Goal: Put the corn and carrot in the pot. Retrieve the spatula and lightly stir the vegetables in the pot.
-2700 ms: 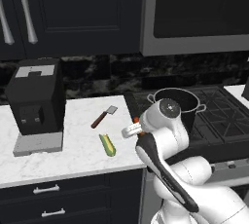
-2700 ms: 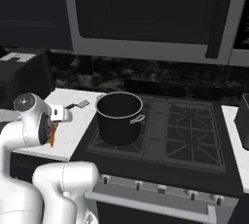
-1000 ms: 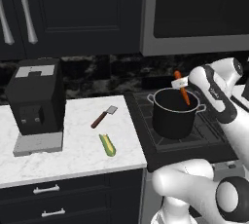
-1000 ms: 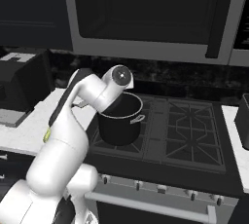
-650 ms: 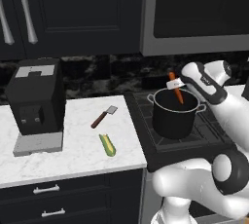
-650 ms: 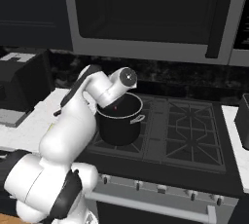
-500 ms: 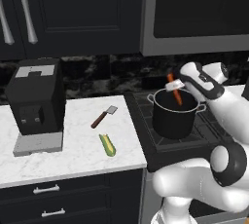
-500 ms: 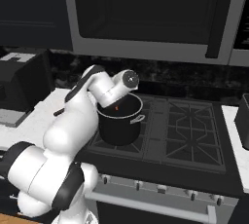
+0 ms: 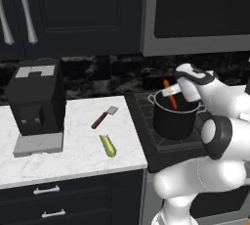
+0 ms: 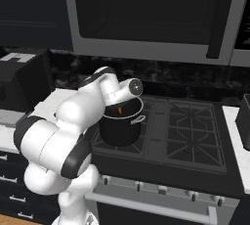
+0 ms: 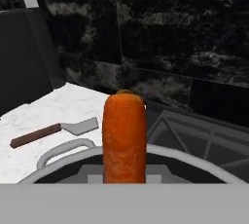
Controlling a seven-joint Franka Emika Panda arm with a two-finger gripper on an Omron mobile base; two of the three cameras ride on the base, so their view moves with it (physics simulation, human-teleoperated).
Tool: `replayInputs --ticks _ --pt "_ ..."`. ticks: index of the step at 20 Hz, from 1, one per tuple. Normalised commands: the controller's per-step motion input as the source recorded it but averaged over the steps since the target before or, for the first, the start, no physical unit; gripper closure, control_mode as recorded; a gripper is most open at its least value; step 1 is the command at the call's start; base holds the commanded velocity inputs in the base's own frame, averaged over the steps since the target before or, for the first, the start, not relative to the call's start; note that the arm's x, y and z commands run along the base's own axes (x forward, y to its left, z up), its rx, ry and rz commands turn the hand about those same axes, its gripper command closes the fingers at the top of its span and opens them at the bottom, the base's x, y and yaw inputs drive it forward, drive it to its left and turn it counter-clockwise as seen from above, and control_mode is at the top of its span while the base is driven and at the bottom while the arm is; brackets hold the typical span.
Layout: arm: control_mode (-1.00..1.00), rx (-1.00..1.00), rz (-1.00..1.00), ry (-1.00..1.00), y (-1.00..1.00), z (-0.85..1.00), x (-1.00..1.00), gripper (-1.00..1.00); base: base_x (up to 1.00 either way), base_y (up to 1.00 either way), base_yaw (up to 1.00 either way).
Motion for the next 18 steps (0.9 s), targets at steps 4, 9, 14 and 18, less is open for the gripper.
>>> replayInputs --ticks 4,9,14,18 --pt "-1.00 0.01 0.03 -0.01 -0.08 -0.37 0.14 1.00 0.00 0.00 0.00" --pt "-1.00 0.00 0.01 -0.01 -0.06 -0.25 0.18 1.00 0.00 0.00 0.00" --pt "-1.00 0.00 0.00 -0.03 0.00 -0.09 -0.04 1.00 0.00 0.00 0.00" --pt "-1.00 0.00 0.00 -0.10 0.00 0.00 -0.45 1.00 0.00 0.00 0.00"
